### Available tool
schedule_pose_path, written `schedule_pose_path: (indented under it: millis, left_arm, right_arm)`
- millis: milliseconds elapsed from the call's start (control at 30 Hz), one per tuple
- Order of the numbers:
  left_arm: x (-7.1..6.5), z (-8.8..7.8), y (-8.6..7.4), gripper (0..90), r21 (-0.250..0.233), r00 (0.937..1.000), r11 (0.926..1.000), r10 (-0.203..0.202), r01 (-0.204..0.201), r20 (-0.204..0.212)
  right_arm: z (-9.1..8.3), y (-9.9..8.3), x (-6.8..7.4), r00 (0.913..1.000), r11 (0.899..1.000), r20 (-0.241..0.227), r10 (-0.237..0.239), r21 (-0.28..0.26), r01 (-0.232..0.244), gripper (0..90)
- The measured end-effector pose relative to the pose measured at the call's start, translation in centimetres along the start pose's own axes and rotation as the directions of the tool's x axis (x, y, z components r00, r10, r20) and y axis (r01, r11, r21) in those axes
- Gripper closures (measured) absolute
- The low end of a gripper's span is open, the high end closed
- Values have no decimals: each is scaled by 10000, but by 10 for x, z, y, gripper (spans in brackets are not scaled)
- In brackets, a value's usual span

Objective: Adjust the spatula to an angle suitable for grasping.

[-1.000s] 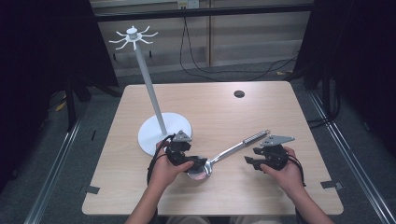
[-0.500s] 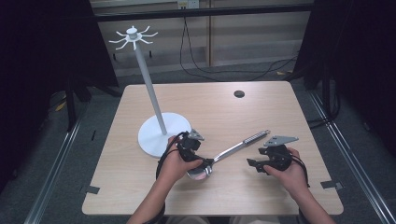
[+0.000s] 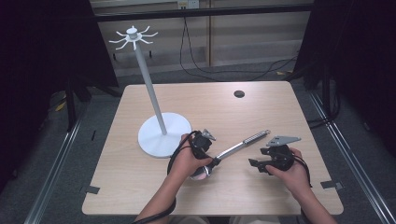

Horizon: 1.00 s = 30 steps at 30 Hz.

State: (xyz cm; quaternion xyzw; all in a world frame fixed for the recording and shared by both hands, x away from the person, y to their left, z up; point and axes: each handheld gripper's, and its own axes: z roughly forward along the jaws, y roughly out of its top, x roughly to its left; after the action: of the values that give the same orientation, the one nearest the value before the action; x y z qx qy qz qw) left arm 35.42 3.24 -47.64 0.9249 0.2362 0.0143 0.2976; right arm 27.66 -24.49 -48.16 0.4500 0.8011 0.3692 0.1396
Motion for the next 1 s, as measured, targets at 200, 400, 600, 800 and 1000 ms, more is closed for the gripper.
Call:
schedule_pose_path:
  millis: [200, 400, 600, 800, 1000]
  left_arm:
    - [-1, 9, 10, 391, 356, 9994, 9988, 349, -351, 60]
    - [-4, 16, 13, 501, 545, 9994, 9980, 294, -305, 200]
    - [-7, 18, 18, 572, 710, 9984, 9959, 556, -562, 103]
    - [-7, 19, 17, 601, 556, 9993, 9978, 340, -349, 177]
    - [-7, 18, 16, 650, 484, 9998, 9987, 174, -177, 77]
  right_arm:
    - [0, -1, 0, 10000, 10000, -9, -15, 73, 15, 302]
    - [0, -1, -1, 10000, 9999, -25, 95, 108, -95, 302]
    - [-1, -2, -4, 9999, 9999, -25, 127, 57, -126, 301]
    - [-2, -3, -5, 9998, 9998, 27, 191, 44, -191, 301]
    - [-1, -3, -6, 9996, 9995, 6, 286, 162, -286, 300]
